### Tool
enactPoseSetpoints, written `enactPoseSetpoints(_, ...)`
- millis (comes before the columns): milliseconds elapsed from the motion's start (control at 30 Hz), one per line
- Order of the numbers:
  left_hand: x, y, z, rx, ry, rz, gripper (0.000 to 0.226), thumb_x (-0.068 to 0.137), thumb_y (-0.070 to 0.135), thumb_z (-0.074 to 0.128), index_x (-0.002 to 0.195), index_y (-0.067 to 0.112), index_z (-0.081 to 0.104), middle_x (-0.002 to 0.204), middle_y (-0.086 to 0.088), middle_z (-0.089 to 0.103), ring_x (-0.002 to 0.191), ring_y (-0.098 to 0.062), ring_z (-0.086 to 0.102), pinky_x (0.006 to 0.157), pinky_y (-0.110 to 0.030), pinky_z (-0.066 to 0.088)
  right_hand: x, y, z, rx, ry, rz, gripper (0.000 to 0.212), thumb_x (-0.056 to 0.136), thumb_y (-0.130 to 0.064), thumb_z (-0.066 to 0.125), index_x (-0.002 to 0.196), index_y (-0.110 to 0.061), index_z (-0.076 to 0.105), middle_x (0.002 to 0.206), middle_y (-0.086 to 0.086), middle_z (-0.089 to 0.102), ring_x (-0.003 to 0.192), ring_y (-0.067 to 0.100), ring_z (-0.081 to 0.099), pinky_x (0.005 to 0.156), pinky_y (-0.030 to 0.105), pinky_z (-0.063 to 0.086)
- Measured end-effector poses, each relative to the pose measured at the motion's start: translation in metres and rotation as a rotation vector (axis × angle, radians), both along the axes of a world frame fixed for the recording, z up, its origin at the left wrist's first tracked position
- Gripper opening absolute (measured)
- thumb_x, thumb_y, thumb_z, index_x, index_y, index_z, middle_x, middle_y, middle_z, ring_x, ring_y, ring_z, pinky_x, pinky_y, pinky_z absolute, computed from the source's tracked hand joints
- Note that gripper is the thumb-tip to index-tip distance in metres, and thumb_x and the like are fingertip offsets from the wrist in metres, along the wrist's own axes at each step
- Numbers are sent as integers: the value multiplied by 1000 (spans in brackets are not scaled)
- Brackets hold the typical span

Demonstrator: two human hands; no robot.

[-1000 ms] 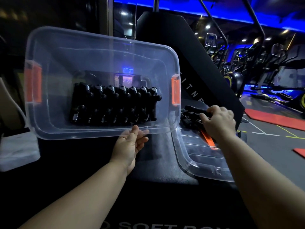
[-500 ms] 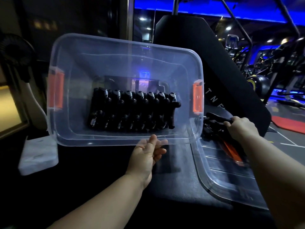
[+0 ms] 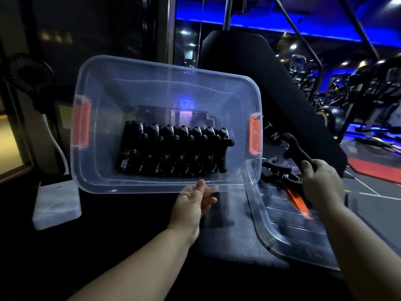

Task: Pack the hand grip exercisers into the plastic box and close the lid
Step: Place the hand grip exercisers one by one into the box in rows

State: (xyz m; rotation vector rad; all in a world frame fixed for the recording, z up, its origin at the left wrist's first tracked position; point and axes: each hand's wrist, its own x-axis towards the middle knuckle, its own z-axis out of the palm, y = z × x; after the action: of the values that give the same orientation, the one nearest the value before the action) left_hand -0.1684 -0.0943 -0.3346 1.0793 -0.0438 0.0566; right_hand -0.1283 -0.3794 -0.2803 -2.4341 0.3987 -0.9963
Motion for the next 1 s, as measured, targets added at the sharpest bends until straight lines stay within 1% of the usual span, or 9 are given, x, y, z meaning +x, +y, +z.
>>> enactPoseSetpoints(133,1,-1,0,-6,18,11,27,96,31,49,100,6,57,88,-1,75,61,-6,62,68,-22,47,-34,15,-6,126,-70,60,43,99,-39,38,100,-2,61,93,28,63,92,43,57,71,39,37)
enactPoseSetpoints(233,0,-1,0,-19,28,27,22,96,30,51,93,10,58,84,0,75,61,-5,63,65,-20,47,-60,36,-18,202,-115,116,43,94,-43,34,78,-10,57,69,15,58,72,33,55,61,36,32)
enactPoseSetpoints(267,-1,-1,0,-17,32,41,20,96,30,52,92,11,58,83,1,75,62,-5,63,65,-19,47,-67,42,-24,236,-130,137,42,94,-43,34,76,-11,55,65,10,56,66,30,54,58,35,31)
enactPoseSetpoints(367,-1,0,0,-28,44,91,14,93,27,57,89,14,57,80,3,73,67,-6,62,64,-18,46,-79,54,-44,331,-123,182,33,100,-37,39,91,-13,60,69,2,64,57,20,62,57,29,37)
enactPoseSetpoints(467,-3,1,1,-48,57,125,13,91,24,61,84,15,55,77,3,71,69,-7,61,66,-19,46,-81,56,-52,337,-101,183,25,101,-32,40,96,-16,59,73,-1,65,59,19,63,58,26,38)
enactPoseSetpoints(700,-3,5,2,-64,97,142,14,89,23,65,86,13,56,75,3,69,69,-6,61,69,-21,47,-77,59,-56,338,-94,165,20,99,-34,44,100,-19,57,77,4,65,70,30,63,67,38,44)
enactPoseSetpoints(800,-3,6,1,-94,114,165,16,89,24,64,86,12,55,75,1,68,70,-9,61,68,-21,47,-80,61,-58,303,-73,151,21,96,-34,51,108,-18,58,77,3,64,72,27,58,64,35,38)
enactPoseSetpoints(867,-3,9,1,-109,118,201,17,91,25,62,86,12,54,75,0,67,70,-10,60,68,-22,47,-82,63,-56,287,-68,145,21,93,-31,57,110,-18,58,72,-4,59,70,23,53,62,32,32)
enactPoseSetpoints(1000,-4,18,2,-120,107,241,17,93,26,59,88,11,53,75,-2,66,70,-11,59,69,-22,47,-88,68,-48,323,-53,146,27,86,-21,63,111,-20,53,73,-14,53,68,15,49,58,30,33)
